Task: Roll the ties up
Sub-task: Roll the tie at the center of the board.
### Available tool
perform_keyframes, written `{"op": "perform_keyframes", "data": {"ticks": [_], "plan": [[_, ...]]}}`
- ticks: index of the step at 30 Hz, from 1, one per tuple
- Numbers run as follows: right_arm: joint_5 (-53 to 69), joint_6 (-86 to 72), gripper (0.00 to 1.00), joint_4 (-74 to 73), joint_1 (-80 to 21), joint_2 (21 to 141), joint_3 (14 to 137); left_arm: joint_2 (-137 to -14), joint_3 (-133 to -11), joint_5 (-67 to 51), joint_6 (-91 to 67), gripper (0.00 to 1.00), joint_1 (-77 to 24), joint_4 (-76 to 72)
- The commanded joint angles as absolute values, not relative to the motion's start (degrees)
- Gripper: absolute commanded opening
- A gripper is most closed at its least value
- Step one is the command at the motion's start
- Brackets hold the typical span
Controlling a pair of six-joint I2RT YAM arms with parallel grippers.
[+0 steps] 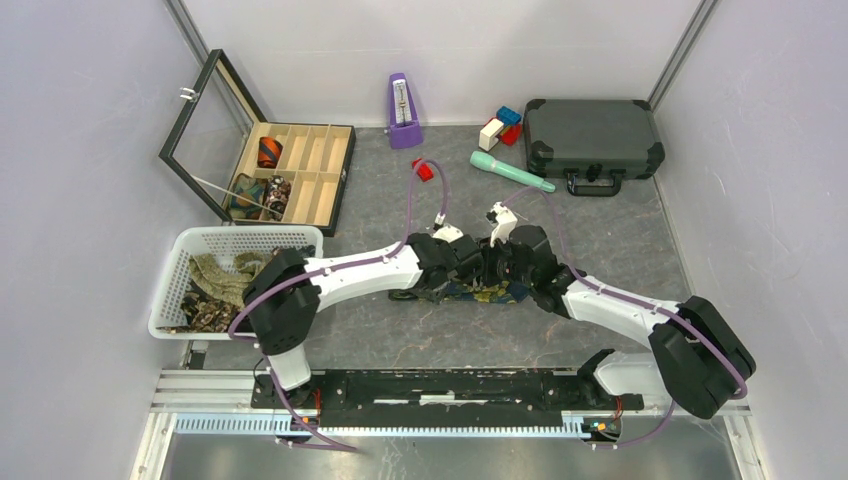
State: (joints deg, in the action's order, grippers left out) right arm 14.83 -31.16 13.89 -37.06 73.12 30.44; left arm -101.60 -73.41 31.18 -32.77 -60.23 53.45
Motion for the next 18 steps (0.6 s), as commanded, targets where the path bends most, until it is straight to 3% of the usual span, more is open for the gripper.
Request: {"op": "perform_keyframes", "data": {"ticks": [1,8,18], "plan": [[16.7,-33.7,0.52,18.2,-37.0,72.0,31.8,-96.1,-73.1,28.8,-28.6,0.78,-60.1,53.4],[17.2,-35.6,0.55,19.1,-37.0,70.1,33.8,-92.0,-70.6,27.9,-25.3,1.00,-59.9,53.4],[19.3,-40.9,0.58,23.2,-38.1,71.7,34.1,-74.8,-62.1,23.8,-27.4,1.00,-53.7,49.6]]}}
